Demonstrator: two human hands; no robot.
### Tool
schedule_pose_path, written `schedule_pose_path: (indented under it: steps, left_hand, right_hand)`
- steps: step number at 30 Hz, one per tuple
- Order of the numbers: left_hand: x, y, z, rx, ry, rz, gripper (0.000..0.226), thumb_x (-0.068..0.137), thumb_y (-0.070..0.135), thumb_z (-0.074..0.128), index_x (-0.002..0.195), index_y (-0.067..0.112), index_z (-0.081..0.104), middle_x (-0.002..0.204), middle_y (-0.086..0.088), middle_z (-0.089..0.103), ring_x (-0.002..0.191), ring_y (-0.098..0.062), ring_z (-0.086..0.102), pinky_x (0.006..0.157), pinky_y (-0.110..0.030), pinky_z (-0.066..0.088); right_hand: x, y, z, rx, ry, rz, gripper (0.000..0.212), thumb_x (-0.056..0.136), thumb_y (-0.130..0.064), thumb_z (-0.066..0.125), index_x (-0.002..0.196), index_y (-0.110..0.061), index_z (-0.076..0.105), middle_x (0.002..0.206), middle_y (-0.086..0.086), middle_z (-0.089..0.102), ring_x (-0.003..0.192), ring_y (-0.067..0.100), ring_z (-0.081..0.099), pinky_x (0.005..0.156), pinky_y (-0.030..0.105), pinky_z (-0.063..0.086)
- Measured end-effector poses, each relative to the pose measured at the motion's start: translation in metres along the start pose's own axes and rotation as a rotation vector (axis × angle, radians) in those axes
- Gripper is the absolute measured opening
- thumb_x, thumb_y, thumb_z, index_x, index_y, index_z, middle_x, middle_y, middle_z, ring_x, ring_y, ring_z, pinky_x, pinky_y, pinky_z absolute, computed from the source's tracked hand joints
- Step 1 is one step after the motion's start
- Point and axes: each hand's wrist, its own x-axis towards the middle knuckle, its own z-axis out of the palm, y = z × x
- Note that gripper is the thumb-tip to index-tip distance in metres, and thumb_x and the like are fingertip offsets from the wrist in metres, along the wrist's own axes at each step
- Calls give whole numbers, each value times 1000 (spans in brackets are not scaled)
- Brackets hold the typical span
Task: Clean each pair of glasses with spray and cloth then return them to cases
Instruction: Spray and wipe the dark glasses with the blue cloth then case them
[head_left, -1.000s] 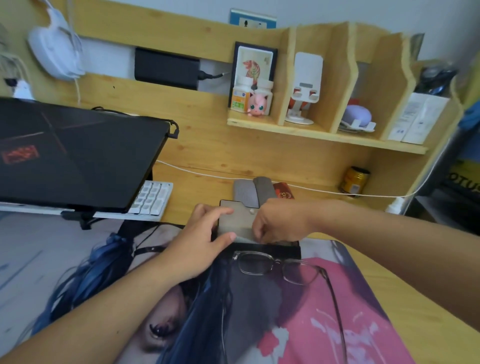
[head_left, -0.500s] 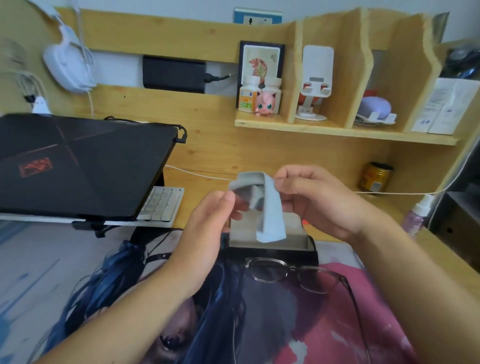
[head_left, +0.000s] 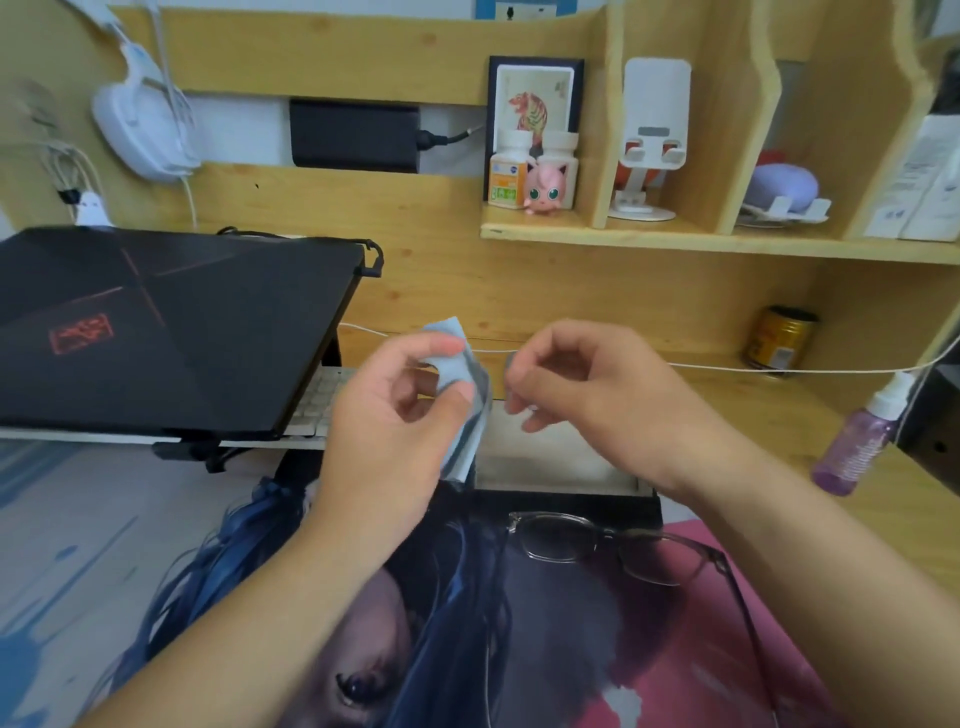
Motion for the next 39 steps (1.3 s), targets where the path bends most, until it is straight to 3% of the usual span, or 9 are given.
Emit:
schedule_pose_path:
  steps: [4,8,11,15,19,24,31,36,39]
  left_hand:
    - [-4,4,1,-255,-103,36,44,94,4,61,130,26,52,102,0,72,92,-14,67,82,-24,54]
    - [0,-1,0,-296,-81,-20,15,92,23,67,105,18,64,91,-5,74,83,-21,68,81,-36,53]
    - [-3,-3,3,-228,-127,-49,12,91,26,71,92,14,68,81,5,72,77,-8,68,76,-22,53]
    - [-3,-5,3,-182,-165,-48,4,92,18,69,90,14,69,83,8,72,81,-8,68,78,-25,55]
    - [-3,-3,5,-174,-173,-82,10,88,21,68,91,12,68,83,5,74,81,-11,69,81,-29,59]
    - [0,-5,2,-241,-167,-154,10,89,19,67,81,22,74,86,-7,73,82,-24,68,84,-44,57]
    - [3,-4,-5,-384,-182,-251,6,78,18,72,78,16,78,79,-10,65,76,-23,54,71,-26,52]
    - [3,-6,-2,-279,-133,-199,5,80,17,78,79,21,80,76,-1,69,73,-18,56,77,-32,51]
    - [2,-6,-1,-233,-103,-168,9,83,24,70,82,21,79,77,-4,70,73,-20,60,83,-40,53]
  right_hand:
    - [0,-3,12,132,-43,-39,6,91,-6,69,93,0,67,92,22,71,78,23,68,84,40,60]
    - [1,4,9,85,-31,-43,10,89,-1,72,96,0,65,93,18,73,81,27,71,85,44,59]
    - [0,8,11,-51,-20,-101,9,87,-5,75,92,-8,68,89,11,74,84,30,71,83,45,59]
    - [1,10,9,-208,-3,-136,9,84,-13,78,86,-16,70,91,1,70,81,18,70,80,37,57]
    - [1,9,6,-161,-40,-125,13,84,-9,78,92,-15,69,90,4,73,82,21,69,79,30,58]
    - [1,9,6,-149,-81,-124,18,85,-4,77,97,-14,69,94,7,73,84,25,70,83,38,59]
    - [-1,5,4,-67,-167,-107,16,87,-6,76,101,-10,71,95,6,76,89,22,74,87,31,58]
    - [0,8,6,-23,-139,-111,13,88,-10,75,101,-9,73,98,8,77,95,26,74,94,45,57]
    - [0,8,5,-32,-135,-104,17,90,-4,71,106,-8,76,97,7,78,97,21,74,96,42,55]
